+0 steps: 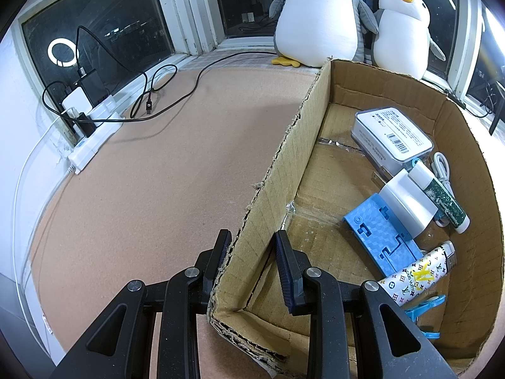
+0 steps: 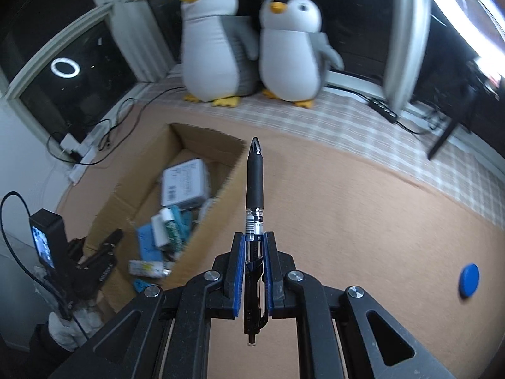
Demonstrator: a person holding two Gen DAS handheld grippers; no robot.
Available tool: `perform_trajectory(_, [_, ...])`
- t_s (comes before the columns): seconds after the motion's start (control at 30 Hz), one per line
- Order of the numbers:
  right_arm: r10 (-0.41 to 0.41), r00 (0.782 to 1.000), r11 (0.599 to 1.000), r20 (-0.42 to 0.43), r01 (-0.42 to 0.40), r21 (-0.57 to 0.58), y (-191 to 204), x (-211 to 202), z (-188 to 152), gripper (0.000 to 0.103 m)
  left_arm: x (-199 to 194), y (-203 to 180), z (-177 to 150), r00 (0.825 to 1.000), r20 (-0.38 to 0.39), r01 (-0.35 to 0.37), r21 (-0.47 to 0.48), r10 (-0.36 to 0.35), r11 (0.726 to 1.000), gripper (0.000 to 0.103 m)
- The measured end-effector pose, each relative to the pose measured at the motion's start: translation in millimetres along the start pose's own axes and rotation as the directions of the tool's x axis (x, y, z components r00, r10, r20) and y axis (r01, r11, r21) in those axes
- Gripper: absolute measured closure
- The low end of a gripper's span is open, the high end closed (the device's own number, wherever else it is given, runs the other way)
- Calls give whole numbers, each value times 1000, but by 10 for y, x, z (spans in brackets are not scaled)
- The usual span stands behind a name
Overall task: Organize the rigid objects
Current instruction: 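Carry the black pen into the box and open the right gripper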
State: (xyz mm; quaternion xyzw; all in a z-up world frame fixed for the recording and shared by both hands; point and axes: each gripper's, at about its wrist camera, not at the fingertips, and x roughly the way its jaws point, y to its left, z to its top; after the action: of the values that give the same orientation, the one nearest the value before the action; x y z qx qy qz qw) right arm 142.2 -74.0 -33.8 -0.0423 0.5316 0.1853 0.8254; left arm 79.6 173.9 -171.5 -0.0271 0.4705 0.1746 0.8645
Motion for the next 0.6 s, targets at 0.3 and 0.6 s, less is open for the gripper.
perform_trajectory(0.3, [80, 996, 990, -32, -83, -111, 720, 262, 94, 93, 5, -6, 2, 1000, 1, 0, -3, 0, 1000, 73])
perform_trajectory(0.6, [91, 991, 979, -101, -107, -171, 1102, 588, -8, 93, 5, -5, 2, 1000, 1, 0, -3, 0, 1000, 73])
